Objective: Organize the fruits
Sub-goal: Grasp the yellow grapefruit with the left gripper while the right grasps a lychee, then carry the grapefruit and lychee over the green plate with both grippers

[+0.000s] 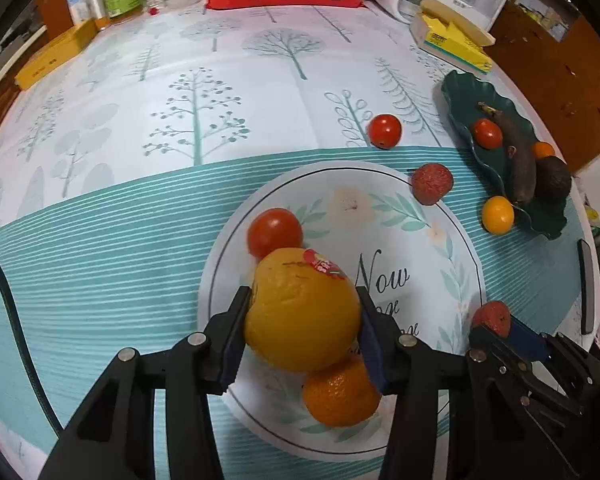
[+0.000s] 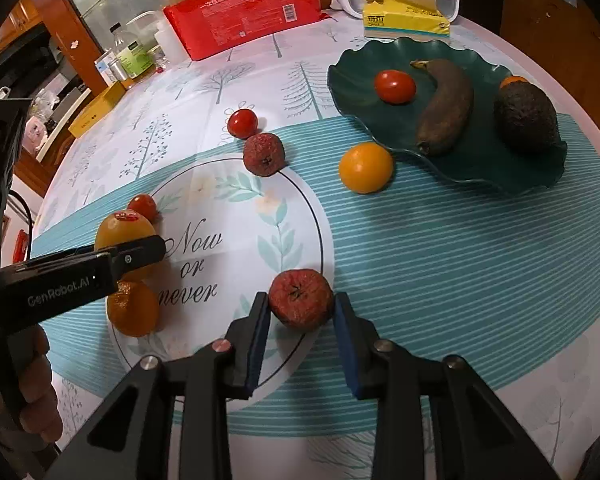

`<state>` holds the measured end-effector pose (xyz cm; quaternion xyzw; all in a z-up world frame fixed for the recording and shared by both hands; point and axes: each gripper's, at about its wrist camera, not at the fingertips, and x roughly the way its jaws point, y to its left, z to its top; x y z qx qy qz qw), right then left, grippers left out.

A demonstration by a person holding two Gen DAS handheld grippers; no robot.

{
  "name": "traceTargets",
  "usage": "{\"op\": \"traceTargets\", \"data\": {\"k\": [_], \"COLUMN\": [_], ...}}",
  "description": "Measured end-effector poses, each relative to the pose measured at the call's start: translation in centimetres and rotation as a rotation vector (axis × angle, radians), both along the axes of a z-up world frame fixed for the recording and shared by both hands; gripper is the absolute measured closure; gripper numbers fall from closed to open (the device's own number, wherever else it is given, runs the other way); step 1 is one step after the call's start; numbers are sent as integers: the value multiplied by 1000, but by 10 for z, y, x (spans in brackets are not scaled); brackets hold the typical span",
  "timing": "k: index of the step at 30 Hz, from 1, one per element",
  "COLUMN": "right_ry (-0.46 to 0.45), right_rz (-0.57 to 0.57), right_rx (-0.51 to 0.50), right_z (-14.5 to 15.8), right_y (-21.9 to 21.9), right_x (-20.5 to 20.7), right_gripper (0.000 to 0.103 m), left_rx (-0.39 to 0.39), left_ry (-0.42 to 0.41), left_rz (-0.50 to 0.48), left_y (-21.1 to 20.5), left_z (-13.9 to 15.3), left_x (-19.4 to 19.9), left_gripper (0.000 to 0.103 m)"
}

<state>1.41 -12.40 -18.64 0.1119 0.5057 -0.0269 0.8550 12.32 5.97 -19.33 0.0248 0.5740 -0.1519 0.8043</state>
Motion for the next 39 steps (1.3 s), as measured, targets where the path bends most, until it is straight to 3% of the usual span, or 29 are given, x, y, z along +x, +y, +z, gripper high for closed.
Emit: {"op": "traceTargets", "data": {"k": [6, 12, 17, 24, 30, 39], "right_ry": [-6, -64, -142, -227, -245, -123], "right_rz": [55, 110, 132, 72, 11, 17], "right_rx": [4, -35, -88, -130, -101, -78], "right_z": [19, 68, 118, 162, 162, 94], "right_y": [-5, -26, -63, -132, -190, -219], "right_x": [-8, -12, -7, 25, 66, 111], "right_gripper": [71, 71, 71, 71, 71, 71], "left_rx": [15, -25, -60, -60, -36, -42], "left_ry": [-45, -95, -169, -238, -238, -91], "left_rz": [23, 15, -13, -16, -10, 0], "left_y": [-8, -42, -87, -147, -192, -229], "left_z": [41, 96, 141, 171, 166, 92], "left_x": [-13, -24, -27, -3, 42, 92], "left_gripper": [55, 55, 55, 55, 55, 55]}}
